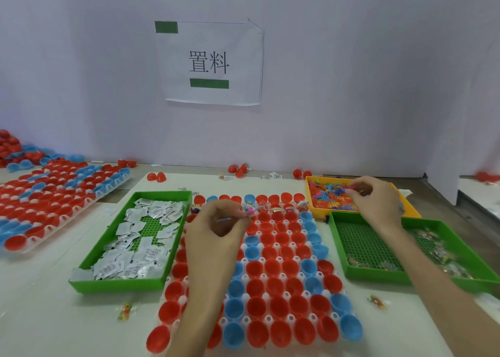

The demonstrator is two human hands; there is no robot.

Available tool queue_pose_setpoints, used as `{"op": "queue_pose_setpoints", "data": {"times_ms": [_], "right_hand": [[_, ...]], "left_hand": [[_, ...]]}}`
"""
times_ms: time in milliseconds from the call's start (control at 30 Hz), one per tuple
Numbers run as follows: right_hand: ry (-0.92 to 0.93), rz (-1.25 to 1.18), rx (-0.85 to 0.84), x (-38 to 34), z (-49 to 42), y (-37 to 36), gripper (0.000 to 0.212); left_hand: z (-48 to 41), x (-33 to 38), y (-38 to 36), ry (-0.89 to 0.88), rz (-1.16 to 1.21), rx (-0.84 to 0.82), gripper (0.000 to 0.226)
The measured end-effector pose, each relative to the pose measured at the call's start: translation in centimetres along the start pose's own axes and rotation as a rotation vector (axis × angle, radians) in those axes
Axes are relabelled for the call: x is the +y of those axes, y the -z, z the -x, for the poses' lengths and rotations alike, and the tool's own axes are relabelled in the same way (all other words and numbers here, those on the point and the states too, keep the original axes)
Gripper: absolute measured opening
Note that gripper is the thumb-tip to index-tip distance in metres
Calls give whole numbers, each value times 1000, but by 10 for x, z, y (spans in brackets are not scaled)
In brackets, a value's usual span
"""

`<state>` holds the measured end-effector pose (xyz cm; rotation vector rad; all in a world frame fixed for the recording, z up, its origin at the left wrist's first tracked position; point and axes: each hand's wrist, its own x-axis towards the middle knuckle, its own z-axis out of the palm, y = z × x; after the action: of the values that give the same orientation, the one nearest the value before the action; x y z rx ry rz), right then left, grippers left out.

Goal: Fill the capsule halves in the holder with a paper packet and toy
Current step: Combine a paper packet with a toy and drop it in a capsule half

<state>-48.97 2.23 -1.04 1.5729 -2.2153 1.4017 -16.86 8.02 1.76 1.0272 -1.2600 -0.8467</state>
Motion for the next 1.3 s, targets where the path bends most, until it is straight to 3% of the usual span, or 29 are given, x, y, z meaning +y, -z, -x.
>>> {"op": "queue_pose_setpoints", "data": {"times_ms": [167, 267, 400, 567, 767, 933, 1167, 1300], "right_hand": [[-59, -682, -305, -65, 57, 24, 7], [-52, -862, -532, -96, 75, 28, 15], [35, -816, -699, -117, 89, 34, 13], [158, -663, -677, -120, 95, 30, 18], [174, -681, -721, -118, 94, 31, 13], [296, -597, -747, -116, 94, 32, 24], [308, -582, -703, -116, 95, 27, 14], [251, -643, -845, -119, 92, 39, 3]], "left_hand": [[17, 1, -19, 67, 102, -46, 10], [26, -2, -28, 119, 158, -29, 14], [40, -7, -30, 199, 242, 44, 16], [54, -7, -36, 220, 229, 22, 21], [63, -5, -39, 235, 169, -69, 21], [64, -3, -35, 243, 136, -107, 23], [66, 2, -31, 238, 149, -176, 25], [68, 0, -28, 224, 162, -146, 32]]}}
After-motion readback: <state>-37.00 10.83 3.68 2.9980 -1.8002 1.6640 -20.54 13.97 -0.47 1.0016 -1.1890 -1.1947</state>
